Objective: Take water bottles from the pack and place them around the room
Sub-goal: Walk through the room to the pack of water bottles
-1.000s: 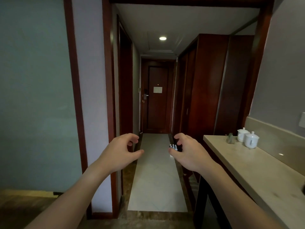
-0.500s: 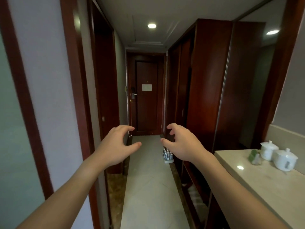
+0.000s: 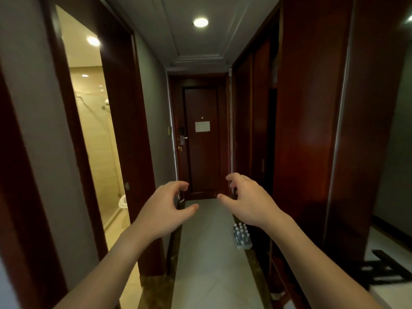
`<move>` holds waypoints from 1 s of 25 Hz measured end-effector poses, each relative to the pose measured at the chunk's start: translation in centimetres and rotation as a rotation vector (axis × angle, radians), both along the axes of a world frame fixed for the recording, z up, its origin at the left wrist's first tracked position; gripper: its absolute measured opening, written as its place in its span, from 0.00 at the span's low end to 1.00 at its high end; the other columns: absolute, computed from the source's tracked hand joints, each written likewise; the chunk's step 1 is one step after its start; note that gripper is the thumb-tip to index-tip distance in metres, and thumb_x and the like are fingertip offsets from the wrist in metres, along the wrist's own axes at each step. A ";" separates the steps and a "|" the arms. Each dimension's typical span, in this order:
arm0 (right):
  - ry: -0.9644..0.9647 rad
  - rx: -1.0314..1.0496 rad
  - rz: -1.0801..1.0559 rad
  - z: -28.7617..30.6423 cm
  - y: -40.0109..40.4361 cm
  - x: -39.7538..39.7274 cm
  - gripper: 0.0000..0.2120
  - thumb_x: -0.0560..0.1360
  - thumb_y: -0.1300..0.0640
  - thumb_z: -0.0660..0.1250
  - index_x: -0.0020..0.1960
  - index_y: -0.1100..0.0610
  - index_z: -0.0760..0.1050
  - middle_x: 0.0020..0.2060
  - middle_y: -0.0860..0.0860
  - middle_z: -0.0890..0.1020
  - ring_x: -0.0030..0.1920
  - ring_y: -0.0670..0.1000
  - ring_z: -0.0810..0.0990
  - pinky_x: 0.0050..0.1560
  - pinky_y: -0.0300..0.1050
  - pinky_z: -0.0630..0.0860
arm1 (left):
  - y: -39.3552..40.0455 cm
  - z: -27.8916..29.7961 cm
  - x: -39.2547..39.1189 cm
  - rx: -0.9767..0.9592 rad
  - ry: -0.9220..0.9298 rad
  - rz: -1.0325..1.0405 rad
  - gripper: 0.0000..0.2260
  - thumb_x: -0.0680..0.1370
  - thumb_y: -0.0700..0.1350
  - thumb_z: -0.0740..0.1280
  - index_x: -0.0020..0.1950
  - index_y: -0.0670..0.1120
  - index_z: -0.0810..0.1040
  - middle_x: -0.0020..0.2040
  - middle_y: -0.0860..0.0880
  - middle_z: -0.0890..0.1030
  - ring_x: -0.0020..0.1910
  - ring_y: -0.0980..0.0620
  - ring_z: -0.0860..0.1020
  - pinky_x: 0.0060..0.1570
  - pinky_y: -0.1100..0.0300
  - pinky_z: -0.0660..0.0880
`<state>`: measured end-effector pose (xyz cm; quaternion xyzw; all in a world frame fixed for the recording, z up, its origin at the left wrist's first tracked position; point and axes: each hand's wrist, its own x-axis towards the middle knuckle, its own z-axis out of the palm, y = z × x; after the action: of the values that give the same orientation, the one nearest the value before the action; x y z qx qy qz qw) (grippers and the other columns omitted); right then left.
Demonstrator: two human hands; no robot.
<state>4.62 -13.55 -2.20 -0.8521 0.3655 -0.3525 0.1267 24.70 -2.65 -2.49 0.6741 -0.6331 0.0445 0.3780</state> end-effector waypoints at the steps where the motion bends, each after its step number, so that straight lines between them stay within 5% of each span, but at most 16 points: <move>1: 0.000 0.006 0.003 0.4 -2.8 1.2 0.32 0.74 0.37 0.65 0.74 0.49 0.65 0.66 0.48 0.76 0.62 0.49 0.77 0.50 0.42 0.72 | -2.6 0.3 1.1 -0.001 0.008 0.005 0.28 0.73 0.59 0.72 0.71 0.53 0.72 0.66 0.56 0.75 0.62 0.58 0.72 0.61 0.57 0.72; 6: 0.037 -0.005 0.024 0.4 -15.6 7.4 0.33 0.73 0.36 0.64 0.74 0.48 0.64 0.65 0.46 0.76 0.57 0.45 0.76 0.46 0.40 0.70 | -15.0 0.0 7.2 0.002 0.054 -0.005 0.35 0.67 0.68 0.65 0.71 0.54 0.72 0.61 0.61 0.74 0.59 0.59 0.73 0.56 0.60 0.70; 11: 0.043 -0.030 0.007 -0.8 -30.2 15.2 0.34 0.72 0.34 0.64 0.73 0.47 0.64 0.64 0.45 0.77 0.58 0.46 0.77 0.47 0.41 0.70 | -30.1 -1.9 15.0 -0.005 0.056 -0.020 0.30 0.72 0.61 0.71 0.71 0.54 0.71 0.59 0.62 0.73 0.58 0.61 0.73 0.50 0.69 0.67; 25: 0.056 -0.033 -0.006 2.4 -69.5 33.2 0.34 0.70 0.32 0.61 0.73 0.45 0.64 0.64 0.44 0.76 0.58 0.47 0.77 0.48 0.43 0.74 | -70.0 1.1 33.1 0.038 0.115 -0.055 0.32 0.68 0.65 0.69 0.69 0.54 0.74 0.58 0.63 0.76 0.57 0.62 0.75 0.57 0.60 0.74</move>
<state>37.77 -83.10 0.25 -0.8626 0.3654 -0.3348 0.1012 57.77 -72.67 -1.41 0.6650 -0.6292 -0.0164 0.4021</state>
